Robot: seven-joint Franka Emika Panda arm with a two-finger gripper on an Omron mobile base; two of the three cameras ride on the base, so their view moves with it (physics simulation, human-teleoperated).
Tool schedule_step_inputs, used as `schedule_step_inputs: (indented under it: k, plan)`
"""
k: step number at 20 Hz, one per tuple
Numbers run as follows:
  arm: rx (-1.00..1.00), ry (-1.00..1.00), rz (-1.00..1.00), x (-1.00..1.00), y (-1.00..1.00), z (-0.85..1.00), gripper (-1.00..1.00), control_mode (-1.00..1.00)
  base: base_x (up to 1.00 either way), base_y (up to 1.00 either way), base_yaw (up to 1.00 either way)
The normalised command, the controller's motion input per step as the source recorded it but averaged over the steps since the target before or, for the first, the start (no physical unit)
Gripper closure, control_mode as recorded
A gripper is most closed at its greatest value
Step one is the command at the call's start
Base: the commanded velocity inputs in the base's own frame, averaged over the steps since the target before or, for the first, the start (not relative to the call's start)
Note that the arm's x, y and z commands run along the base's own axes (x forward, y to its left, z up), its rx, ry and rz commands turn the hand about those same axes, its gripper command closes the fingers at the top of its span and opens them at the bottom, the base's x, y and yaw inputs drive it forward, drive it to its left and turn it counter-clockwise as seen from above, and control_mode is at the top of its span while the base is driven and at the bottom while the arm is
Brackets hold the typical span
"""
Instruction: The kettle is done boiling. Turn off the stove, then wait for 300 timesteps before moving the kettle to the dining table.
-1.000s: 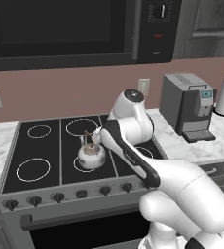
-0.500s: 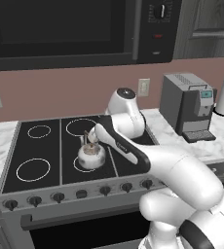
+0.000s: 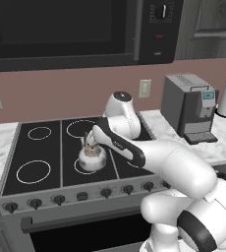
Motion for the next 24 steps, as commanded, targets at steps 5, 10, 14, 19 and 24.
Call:
schedule_step_inputs:
  k: [5,10,14,19,24]
  plan:
    - [0.00,0.00,0.00,0.09,0.07,-0.17,-1.00,-1.00,0.00,0.00,0.00]
    - [0.00,0.00,0.00,0.14,0.05,-0.11,-1.00,-1.00,0.00,0.00,0.00]
    - [0.00,0.00,0.00,0.16,0.04,-0.10,-1.00,-1.00,0.00,0.00,0.00]
    - [0.00,0.01,0.00,0.19,0.05,-0.14,-1.00,-1.00,0.00,0.00,0.00]
    - [0.00,0.03,0.00,0.19,0.08,-0.13,-1.00,-1.00,0.00,0.00,0.00]
